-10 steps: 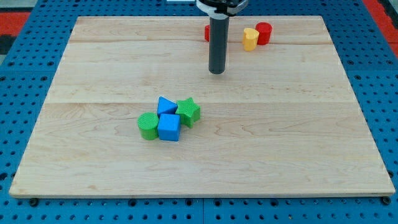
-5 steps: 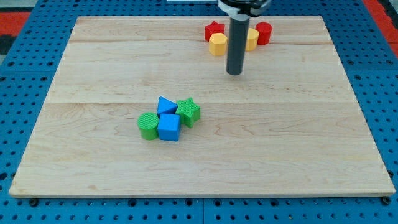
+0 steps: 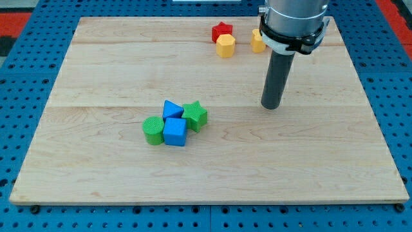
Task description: Separate the red circle from the yellow heart
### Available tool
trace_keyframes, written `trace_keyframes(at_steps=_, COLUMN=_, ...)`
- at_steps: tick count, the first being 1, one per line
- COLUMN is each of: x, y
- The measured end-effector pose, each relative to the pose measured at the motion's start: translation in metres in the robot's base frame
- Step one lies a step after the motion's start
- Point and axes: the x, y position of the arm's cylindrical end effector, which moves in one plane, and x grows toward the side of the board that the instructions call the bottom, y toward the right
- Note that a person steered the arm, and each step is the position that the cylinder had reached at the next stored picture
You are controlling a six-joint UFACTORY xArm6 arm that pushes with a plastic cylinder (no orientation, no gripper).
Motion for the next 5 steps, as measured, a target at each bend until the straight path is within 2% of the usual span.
trace_keyframes(at_steps=3, x=-0.003, y=0.009)
trace_keyframes(at_steps=5, x=-0.041, y=-0.009)
